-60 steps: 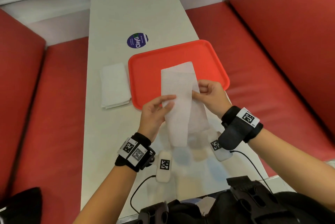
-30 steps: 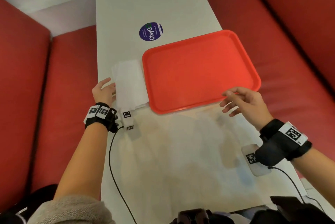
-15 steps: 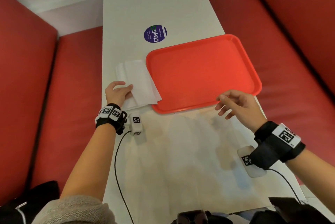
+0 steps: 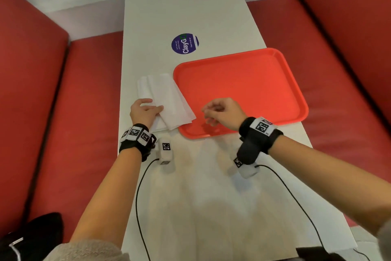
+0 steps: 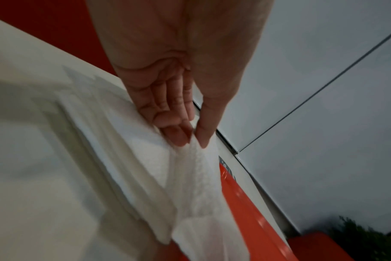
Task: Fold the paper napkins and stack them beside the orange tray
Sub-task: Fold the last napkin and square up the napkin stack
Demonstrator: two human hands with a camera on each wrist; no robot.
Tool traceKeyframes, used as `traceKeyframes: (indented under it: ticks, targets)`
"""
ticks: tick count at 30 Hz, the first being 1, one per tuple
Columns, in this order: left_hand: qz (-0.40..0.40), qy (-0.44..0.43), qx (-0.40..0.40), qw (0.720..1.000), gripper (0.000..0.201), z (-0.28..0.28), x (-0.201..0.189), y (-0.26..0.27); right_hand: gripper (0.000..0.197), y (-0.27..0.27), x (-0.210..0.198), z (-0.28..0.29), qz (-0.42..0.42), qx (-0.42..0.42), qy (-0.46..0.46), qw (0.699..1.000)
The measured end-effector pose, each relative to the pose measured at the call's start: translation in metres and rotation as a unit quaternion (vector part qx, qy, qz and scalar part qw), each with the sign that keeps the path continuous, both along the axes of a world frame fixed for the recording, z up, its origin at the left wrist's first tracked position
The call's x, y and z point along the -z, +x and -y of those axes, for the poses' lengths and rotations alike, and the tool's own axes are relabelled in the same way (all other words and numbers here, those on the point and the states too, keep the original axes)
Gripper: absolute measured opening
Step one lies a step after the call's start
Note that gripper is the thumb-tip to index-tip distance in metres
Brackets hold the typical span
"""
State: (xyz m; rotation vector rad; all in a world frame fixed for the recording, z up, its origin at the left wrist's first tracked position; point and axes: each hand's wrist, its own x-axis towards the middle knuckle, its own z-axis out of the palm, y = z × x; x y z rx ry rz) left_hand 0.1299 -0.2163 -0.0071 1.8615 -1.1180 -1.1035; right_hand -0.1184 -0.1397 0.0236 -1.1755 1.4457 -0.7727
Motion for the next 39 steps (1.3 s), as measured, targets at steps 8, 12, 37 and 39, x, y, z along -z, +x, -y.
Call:
traceKeyframes:
  ticks: [8, 12, 37, 39]
  targets:
    - [-0.142, 0.025, -0.006, 0.989, 0.034, -0.005, 0.001, 0.007, 0.04, 0.081, 0.03, 0.089, -0.062, 0.007, 0.071, 0.996]
    - [-0.182, 0.044, -0.023, 0.982, 0.03, -0.008, 0.001, 0.007, 0.046, 0.097, 0.038, 0.096, -0.114, 0.029, 0.068, 0.991]
    - [-0.493, 0.099, 0.052, 0.863, 0.057, -0.055, -0.022, 0.017, 0.014, 0.09, -0.006, 0.043, 0.022, 0.028, -0.077, 0.996]
    - [-0.473, 0.095, 0.066, 0.873, 0.055, -0.056, -0.024, 0.017, 0.015, 0.086, -0.003, 0.042, -0.02, 0.03, -0.084, 0.996]
